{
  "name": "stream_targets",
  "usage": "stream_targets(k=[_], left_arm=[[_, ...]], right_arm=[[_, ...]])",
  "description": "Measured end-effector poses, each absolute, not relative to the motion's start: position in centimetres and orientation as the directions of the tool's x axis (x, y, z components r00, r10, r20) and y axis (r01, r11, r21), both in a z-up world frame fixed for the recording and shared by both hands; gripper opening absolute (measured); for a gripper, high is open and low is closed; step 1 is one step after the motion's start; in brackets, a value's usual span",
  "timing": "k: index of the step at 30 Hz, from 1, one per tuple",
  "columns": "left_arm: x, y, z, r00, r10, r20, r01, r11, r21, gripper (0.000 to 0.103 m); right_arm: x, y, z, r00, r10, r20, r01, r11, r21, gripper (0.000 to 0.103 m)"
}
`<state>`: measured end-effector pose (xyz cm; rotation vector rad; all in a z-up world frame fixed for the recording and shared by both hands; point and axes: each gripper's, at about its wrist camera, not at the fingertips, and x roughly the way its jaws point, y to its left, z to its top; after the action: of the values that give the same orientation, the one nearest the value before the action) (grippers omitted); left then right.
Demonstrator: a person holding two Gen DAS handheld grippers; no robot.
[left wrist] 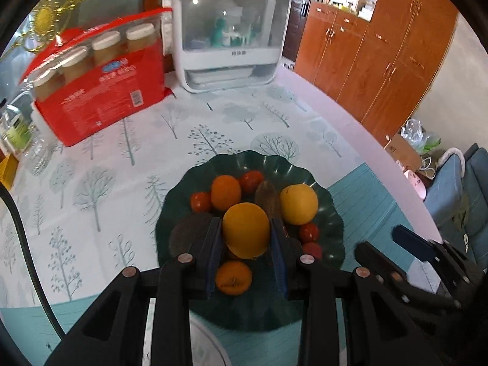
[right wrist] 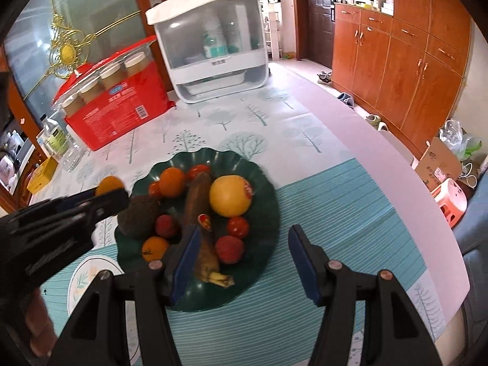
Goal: Organize fruits
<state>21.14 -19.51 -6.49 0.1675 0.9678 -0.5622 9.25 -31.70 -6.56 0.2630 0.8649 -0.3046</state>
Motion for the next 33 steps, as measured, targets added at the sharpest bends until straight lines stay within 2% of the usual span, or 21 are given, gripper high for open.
stream_targets(k=[9, 12, 16, 17, 26, 33], left_arm=[[23.1, -21.5, -9.7, 0.374, -0.344, -0.861, 0.518, 0.847, -0.114, 0.030], [23.0, -21.8, -9.9, 0.380, -0.333, -0.863, 0.521, 0.848, -0.098, 0.033], [22.5, -21.6, -9.4, 0.403, -0.331, -0.854, 0.525, 0.847, -0.080, 0.056], [22.3, -21.4, -9.1, 0.418, -0.327, -0.848, 0.525, 0.848, -0.068, 0.058], [20.2, -19.3, -6.3, 0.456, -0.336, -0.824, 0.506, 0.860, -0.071, 0.072], [18.1, -16.1, -3.2, 0.517, -0.324, -0.792, 0.453, 0.889, -0.068, 0.078]], right_arm=[[9.2, -32.2, -7.5, 0.591, -0.151, -0.792, 0.363, 0.927, 0.094, 0.060], [9.4, -32.3, -7.8, 0.587, -0.146, -0.796, 0.364, 0.926, 0.098, 0.060], [9.5, -32.4, -8.0, 0.585, -0.140, -0.799, 0.362, 0.926, 0.102, 0.060], [9.6, -32.3, -8.0, 0.585, -0.139, -0.799, 0.361, 0.927, 0.103, 0.060], [9.6, -31.4, -6.8, 0.606, -0.124, -0.786, 0.331, 0.938, 0.107, 0.060], [9.3, -29.7, -5.0, 0.632, -0.102, -0.769, 0.284, 0.953, 0.107, 0.060]])
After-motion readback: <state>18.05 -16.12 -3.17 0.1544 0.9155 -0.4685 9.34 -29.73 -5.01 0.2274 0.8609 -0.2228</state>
